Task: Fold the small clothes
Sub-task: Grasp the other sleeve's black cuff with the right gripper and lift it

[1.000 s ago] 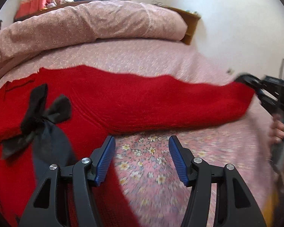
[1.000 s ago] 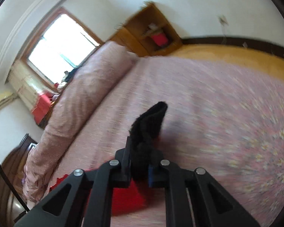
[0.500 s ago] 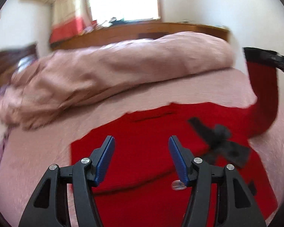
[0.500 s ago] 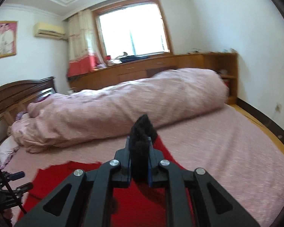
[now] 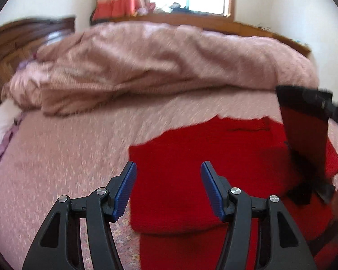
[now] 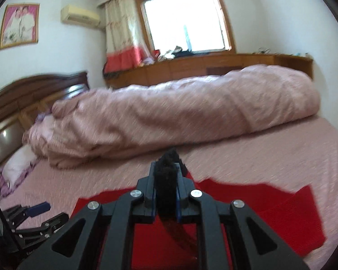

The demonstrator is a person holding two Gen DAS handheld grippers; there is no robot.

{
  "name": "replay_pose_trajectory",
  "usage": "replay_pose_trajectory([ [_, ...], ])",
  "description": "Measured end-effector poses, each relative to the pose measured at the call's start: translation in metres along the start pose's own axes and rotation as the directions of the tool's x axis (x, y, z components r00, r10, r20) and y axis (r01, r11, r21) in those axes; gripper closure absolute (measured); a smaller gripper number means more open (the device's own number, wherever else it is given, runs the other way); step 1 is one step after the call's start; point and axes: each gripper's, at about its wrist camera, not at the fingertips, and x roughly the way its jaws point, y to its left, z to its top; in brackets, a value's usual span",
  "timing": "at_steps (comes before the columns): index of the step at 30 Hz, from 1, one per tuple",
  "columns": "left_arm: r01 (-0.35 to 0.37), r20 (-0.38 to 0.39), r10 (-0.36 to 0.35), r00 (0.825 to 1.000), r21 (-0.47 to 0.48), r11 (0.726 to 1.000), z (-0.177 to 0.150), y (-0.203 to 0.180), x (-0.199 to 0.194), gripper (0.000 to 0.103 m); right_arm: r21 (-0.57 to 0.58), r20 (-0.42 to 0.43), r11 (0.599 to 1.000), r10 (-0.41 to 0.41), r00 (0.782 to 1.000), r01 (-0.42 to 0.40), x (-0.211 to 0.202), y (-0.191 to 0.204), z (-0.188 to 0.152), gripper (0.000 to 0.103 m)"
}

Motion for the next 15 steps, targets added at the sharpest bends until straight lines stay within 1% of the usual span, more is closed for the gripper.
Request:
replay_pose_trajectory([
  [2, 0.002, -0.011, -0.003, 1.000, -0.042, 0.999, 0.005, 0.009, 0.005, 0.050, -0.042, -0.028, 0.999, 0.028, 0.999, -0.029, 0.012, 0.017, -0.016, 0.091],
  [4, 0.016, -0.019, -0.017, 1.000, -0.062, 0.998, 0.007, 0.014, 0.006, 0.050, -0.085, -0.041, 0.996, 0.038, 0.998, -0.041, 0.017, 0.030, -0.028, 0.091],
  [7, 0.000, -0.023, -0.002, 1.000, -0.054, 0.999, 0.006, 0.013, 0.007, 0.050, -0.124, -0.079, 0.990, 0.063, 0.995, -0.072, 0.028, 0.046, -0.043, 0.091],
  [11, -0.024, -0.051, 0.022, 0.998, -0.036, 0.999, 0.003, 0.012, 0.014, 0.050, -0.120, -0.069, 0.988, 0.092, 0.993, -0.100, 0.024, 0.052, -0.046, 0.091],
  [15, -0.028, -0.067, 0.024, 0.997, -0.054, 0.998, 0.001, 0.017, 0.019, 0.050, -0.120, -0.062, 0.985, 0.119, 0.991, -0.126, 0.027, 0.060, -0.041, 0.091],
])
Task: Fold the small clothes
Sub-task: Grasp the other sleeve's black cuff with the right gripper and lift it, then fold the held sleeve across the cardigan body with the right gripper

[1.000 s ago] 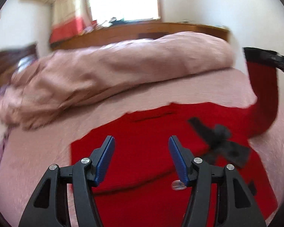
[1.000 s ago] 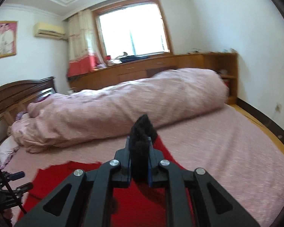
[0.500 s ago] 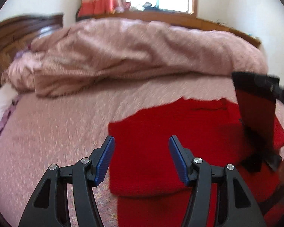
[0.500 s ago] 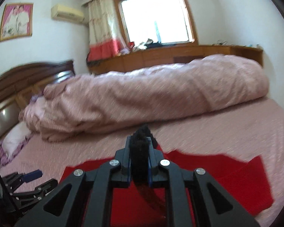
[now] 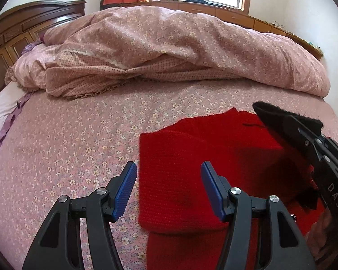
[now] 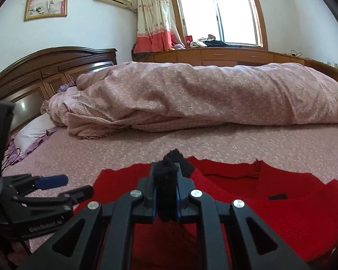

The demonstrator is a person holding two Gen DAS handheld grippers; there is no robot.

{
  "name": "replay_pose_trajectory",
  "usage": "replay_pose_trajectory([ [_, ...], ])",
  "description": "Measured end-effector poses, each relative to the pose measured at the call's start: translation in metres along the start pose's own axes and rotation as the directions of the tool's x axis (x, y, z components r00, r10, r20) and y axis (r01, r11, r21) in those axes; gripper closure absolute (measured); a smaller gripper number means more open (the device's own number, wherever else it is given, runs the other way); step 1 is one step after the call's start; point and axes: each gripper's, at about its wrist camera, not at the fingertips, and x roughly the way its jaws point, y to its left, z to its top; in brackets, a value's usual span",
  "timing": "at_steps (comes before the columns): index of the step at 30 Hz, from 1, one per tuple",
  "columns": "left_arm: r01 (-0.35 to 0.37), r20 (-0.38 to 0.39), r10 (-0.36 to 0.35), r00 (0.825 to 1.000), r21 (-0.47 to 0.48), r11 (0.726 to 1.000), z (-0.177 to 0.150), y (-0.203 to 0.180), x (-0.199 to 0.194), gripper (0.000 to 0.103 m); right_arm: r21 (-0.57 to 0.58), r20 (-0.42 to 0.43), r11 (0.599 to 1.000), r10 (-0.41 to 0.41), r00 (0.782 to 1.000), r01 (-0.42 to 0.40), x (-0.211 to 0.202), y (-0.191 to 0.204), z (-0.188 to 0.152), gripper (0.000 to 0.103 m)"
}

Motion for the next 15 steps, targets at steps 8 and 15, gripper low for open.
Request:
replay_pose_trajectory([
  [8, 0.012, -0.025, -0.013, 1.000, -0.044, 0.999, 0.001, 0.009, 0.005, 0.050, 0.019, 0.012, 1.000, 0.019, 1.000, -0.019, 0.010, 0.007, 0.002, 0.091],
  [15, 0.024, -0.006, -0.024, 1.000, -0.005, 1.000, -0.003, 0.007, 0.002, 0.050, -0.011, -0.029, 0.999, 0.046, 0.999, -0.046, 0.022, 0.019, -0.004, 0.085],
])
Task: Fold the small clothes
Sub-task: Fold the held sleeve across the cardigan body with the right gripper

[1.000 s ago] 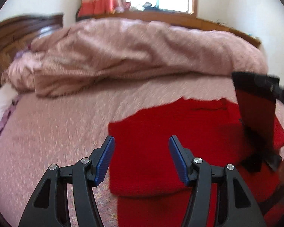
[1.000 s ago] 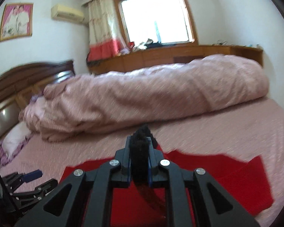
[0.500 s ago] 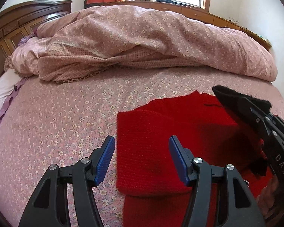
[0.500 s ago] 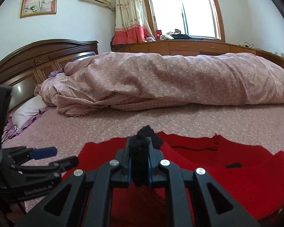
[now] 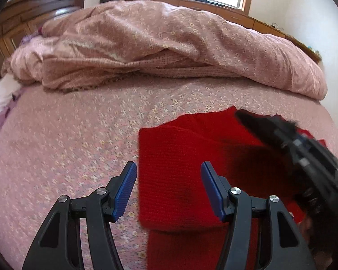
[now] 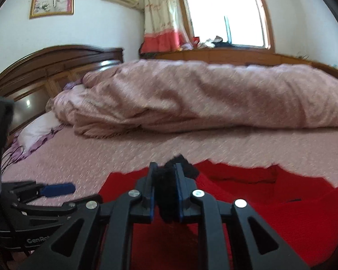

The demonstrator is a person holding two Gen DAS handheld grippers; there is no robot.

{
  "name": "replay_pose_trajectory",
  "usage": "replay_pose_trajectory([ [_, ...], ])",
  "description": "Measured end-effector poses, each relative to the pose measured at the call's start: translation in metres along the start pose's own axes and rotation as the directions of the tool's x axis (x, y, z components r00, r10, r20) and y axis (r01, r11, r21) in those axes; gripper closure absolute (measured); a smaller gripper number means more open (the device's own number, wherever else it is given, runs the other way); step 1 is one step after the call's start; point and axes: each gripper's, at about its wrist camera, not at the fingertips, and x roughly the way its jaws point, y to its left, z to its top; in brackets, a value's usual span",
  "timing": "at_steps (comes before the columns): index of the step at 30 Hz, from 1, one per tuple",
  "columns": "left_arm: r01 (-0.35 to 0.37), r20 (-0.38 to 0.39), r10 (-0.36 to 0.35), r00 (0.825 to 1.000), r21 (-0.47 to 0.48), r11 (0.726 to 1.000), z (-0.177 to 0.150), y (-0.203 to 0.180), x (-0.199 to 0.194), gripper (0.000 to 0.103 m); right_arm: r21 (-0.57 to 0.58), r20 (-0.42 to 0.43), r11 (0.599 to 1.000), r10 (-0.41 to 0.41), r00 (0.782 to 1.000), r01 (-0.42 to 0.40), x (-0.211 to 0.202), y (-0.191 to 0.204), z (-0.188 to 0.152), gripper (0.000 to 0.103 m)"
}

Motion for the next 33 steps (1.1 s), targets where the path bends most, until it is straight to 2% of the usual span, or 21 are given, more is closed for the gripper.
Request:
replay_pose_trajectory([
  [1, -0.010, 0.004, 0.010, 1.000, 0.007, 1.000, 0.000, -0.001, 0.000, 0.050, 0.006, -0.018, 1.000, 0.000, 1.000, 0.000, 0.003, 0.000, -0.003, 0.079],
  [2, -0.021, 0.005, 0.021, 1.000, 0.014, 1.000, 0.000, -0.001, 0.000, 0.050, 0.021, -0.075, 1.000, 0.023, 0.997, -0.021, 0.012, 0.000, -0.008, 0.064],
  [3, -0.023, 0.006, 0.023, 1.000, 0.012, 1.000, 0.000, -0.001, 0.000, 0.050, 0.031, -0.107, 0.998, 0.049, 0.993, -0.046, 0.016, -0.001, -0.010, 0.060],
  [5, 0.004, 0.007, -0.004, 1.000, -0.003, 1.000, 0.001, 0.002, -0.001, 0.050, 0.087, -0.180, 0.991, 0.121, 0.976, -0.107, 0.023, -0.007, -0.012, 0.060],
  [6, 0.024, 0.008, -0.024, 1.000, -0.012, 1.000, 0.002, 0.004, -0.002, 0.050, 0.102, -0.186, 0.987, 0.138, 0.973, -0.120, 0.023, -0.009, -0.013, 0.060],
  [8, 0.034, 0.014, -0.034, 0.999, -0.023, 0.999, 0.003, 0.006, -0.003, 0.050, 0.146, -0.173, 0.975, 0.190, 0.966, -0.165, 0.014, -0.018, -0.008, 0.049],
  [10, 0.058, 0.021, -0.057, 0.998, -0.035, 0.998, 0.004, 0.006, -0.004, 0.050, 0.161, -0.159, 0.971, 0.201, 0.966, -0.176, 0.002, -0.028, -0.004, 0.045],
  [14, 0.176, 0.009, -0.176, 0.984, -0.070, 0.982, 0.005, 0.002, -0.001, 0.050, 0.153, -0.175, 0.980, 0.156, 0.972, -0.130, -0.036, -0.061, -0.003, 0.045],
  [16, 0.273, 0.001, -0.274, 0.962, -0.091, 0.958, 0.004, -0.002, 0.002, 0.050, 0.137, -0.201, 0.988, 0.104, 0.974, -0.077, -0.053, -0.082, -0.007, 0.045],
  [17, 0.333, -0.012, -0.336, 0.942, -0.105, 0.937, 0.003, -0.006, 0.005, 0.050, 0.127, -0.206, 0.991, 0.068, 0.976, -0.042, -0.066, -0.096, -0.012, 0.045],
  [18, 0.363, -0.026, -0.368, 0.930, -0.112, 0.925, 0.002, -0.009, 0.008, 0.049, 0.122, -0.205, 0.992, 0.039, 0.978, -0.014, -0.076, -0.107, -0.016, 0.045],
  [20, 0.393, -0.065, -0.403, 0.913, -0.127, 0.911, 0.002, -0.017, 0.018, 0.047, 0.129, -0.202, 0.989, -0.043, 0.978, 0.071, -0.100, -0.138, -0.031, 0.044],
  [22, 0.376, -0.092, -0.390, 0.916, -0.139, 0.916, 0.000, -0.022, 0.029, 0.046, 0.167, -0.220, 0.979, -0.081, 0.972, 0.120, -0.115, -0.167, -0.045, 0.045],
  [24, 0.318, -0.117, -0.335, 0.935, -0.142, 0.937, -0.003, -0.028, 0.042, 0.046, 0.253, -0.234, 0.958, -0.072, 0.970, 0.132, -0.128, -0.203, -0.059, 0.058],
  [25, 0.305, -0.126, -0.322, 0.938, -0.136, 0.943, -0.006, -0.031, 0.048, 0.046, 0.285, -0.236, 0.949, -0.067, 0.969, 0.135, -0.131, -0.218, -0.063, 0.084],
  [26, 0.302, -0.133, -0.319, 0.938, -0.135, 0.944, -0.008, -0.034, 0.051, 0.047, 0.303, -0.246, 0.941, -0.073, 0.967, 0.148, -0.134, -0.228, -0.067, 0.094],
  [27, 0.305, -0.132, -0.323, 0.937, -0.137, 0.942, -0.009, -0.036, 0.053, 0.049, 0.316, -0.255, 0.936, -0.076, 0.964, 0.158, -0.135, -0.238, -0.070, 0.094],
  [28, 0.312, -0.124, -0.328, 0.936, -0.134, 0.941, -0.010, -0.039, 0.054, 0.065, 0.327, -0.252, 0.933, -0.067, 0.965, 0.150, -0.137, -0.244, -0.072, 0.094],
  [29, 0.316, -0.125, -0.332, 0.935, -0.128, 0.940, -0.011, -0.041, 0.055, 0.090, 0.332, -0.249, 0.933, -0.058, 0.967, 0.141, -0.138, -0.249, -0.074, 0.095],
  [30, 0.310, -0.145, -0.325, 0.935, -0.116, 0.944, -0.011, -0.045, 0.056, 0.093, 0.327, -0.254, 0.933, -0.066, 0.965, 0.150, -0.138, -0.252, -0.073, 0.095],
  [33, 0.338, -0.113, -0.352, 0.929, -0.123, 0.933, -0.011, -0.042, 0.050, 0.099, 0.306, -0.232, 0.938, -0.095, 0.968, 0.165, -0.144, -0.254, -0.065, 0.095],
])
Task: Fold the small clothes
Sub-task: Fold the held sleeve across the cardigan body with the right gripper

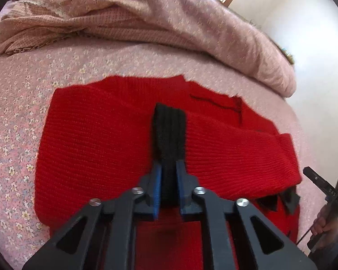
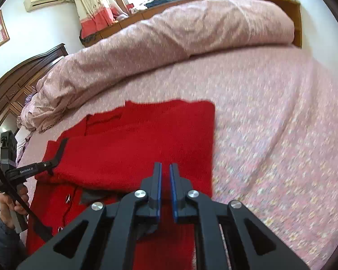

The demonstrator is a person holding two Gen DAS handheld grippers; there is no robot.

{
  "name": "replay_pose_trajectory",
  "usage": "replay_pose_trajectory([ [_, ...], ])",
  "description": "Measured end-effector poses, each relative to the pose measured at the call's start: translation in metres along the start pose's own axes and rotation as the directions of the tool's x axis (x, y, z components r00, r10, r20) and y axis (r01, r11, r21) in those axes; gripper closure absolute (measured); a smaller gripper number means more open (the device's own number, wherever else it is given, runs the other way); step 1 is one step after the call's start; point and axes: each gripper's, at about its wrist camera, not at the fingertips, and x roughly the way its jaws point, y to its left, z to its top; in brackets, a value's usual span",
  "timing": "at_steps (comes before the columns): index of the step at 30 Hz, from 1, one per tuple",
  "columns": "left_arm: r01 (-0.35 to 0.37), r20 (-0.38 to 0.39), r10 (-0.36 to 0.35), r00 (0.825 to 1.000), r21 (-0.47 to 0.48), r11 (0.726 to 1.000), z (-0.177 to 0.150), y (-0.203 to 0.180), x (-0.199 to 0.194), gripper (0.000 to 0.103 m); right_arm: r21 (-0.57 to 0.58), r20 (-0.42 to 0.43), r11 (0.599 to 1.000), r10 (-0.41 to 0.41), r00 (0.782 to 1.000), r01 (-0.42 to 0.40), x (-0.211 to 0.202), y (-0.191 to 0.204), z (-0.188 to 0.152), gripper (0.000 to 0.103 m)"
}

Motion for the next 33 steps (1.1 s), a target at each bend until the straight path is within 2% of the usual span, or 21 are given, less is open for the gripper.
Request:
replay_pose_trajectory([
  [4, 0.019, 0.012, -0.019, 1.000, -0.007, 1.000, 0.000, 0.001, -0.013, 0.100, -0.003, 0.023, 1.000, -0.009, 1.000, 0.009, -0.003, -0.001, 0.009, 0.095],
  [6, -0.001, 0.028, 0.001, 1.000, 0.007, 1.000, -0.002, -0.001, -0.021, 0.100, -0.005, -0.017, 1.000, -0.017, 1.000, 0.017, 0.011, -0.004, 0.007, 0.095],
  [9, -0.027, 0.026, 0.027, 0.999, 0.028, 0.999, -0.003, -0.002, -0.024, 0.099, -0.034, -0.135, 0.997, -0.070, 0.988, 0.066, 0.043, -0.008, 0.000, 0.095],
  [11, -0.038, 0.008, 0.038, 0.999, 0.043, 0.998, -0.005, -0.003, -0.025, 0.096, -0.047, -0.135, 0.996, -0.081, 0.988, 0.076, 0.048, -0.007, -0.001, 0.096],
  [12, -0.066, 0.006, 0.065, 0.998, 0.054, 0.996, -0.005, -0.004, -0.028, 0.096, -0.045, -0.134, 0.996, -0.088, 0.987, 0.082, 0.047, -0.006, 0.002, 0.095],
  [14, -0.070, 0.043, 0.067, 0.997, 0.069, 0.995, 0.000, -0.002, -0.042, 0.095, -0.028, -0.120, 0.996, -0.083, 0.989, 0.080, 0.040, 0.001, 0.010, 0.095],
  [16, -0.052, 0.111, 0.045, 0.993, 0.064, 0.997, 0.009, 0.006, -0.065, 0.089, -0.032, -0.089, 0.998, -0.054, 0.995, 0.051, 0.034, 0.012, 0.017, 0.095],
  [18, -0.114, 0.191, 0.101, 0.976, 0.061, 0.992, 0.017, 0.016, -0.082, 0.086, -0.049, -0.074, 0.998, -0.045, 0.996, 0.042, 0.032, 0.023, 0.020, 0.095],
  [19, -0.142, 0.206, 0.129, 0.970, 0.050, 0.989, 0.021, 0.023, -0.085, 0.086, -0.061, -0.073, 0.998, -0.037, 0.997, 0.032, 0.032, 0.031, 0.021, 0.095],
  [21, -0.131, 0.189, 0.127, 0.974, 0.012, 0.991, 0.027, 0.036, -0.079, 0.086, -0.093, -0.088, 0.996, -0.020, 0.996, 0.012, 0.036, 0.048, 0.019, 0.095],
  [23, -0.087, 0.180, 0.089, 0.980, -0.016, 0.996, 0.031, 0.047, -0.067, 0.098, -0.133, -0.104, 0.991, -0.014, 0.995, 0.000, 0.041, 0.062, 0.015, 0.095],
  [24, -0.081, 0.174, 0.085, 0.981, -0.029, 0.996, 0.032, 0.050, -0.060, 0.099, -0.156, -0.109, 0.988, -0.017, 0.994, 0.000, 0.043, 0.070, 0.013, 0.095],
  [27, -0.104, 0.129, 0.115, 0.985, -0.088, 0.991, 0.036, 0.066, -0.034, 0.103, -0.213, -0.130, 0.977, -0.027, 0.991, -0.002, 0.051, 0.085, 0.008, 0.095],
  [30, -0.152, 0.081, 0.161, 0.984, -0.105, 0.983, 0.039, 0.079, -0.008, 0.103, -0.210, -0.160, 0.978, -0.016, 0.987, -0.018, 0.058, 0.088, 0.005, 0.095],
  [33, -0.167, 0.035, 0.171, 0.985, -0.106, 0.980, 0.035, 0.081, 0.007, 0.103, -0.205, -0.168, 0.978, -0.015, 0.986, -0.020, 0.061, 0.085, 0.004, 0.095],
])
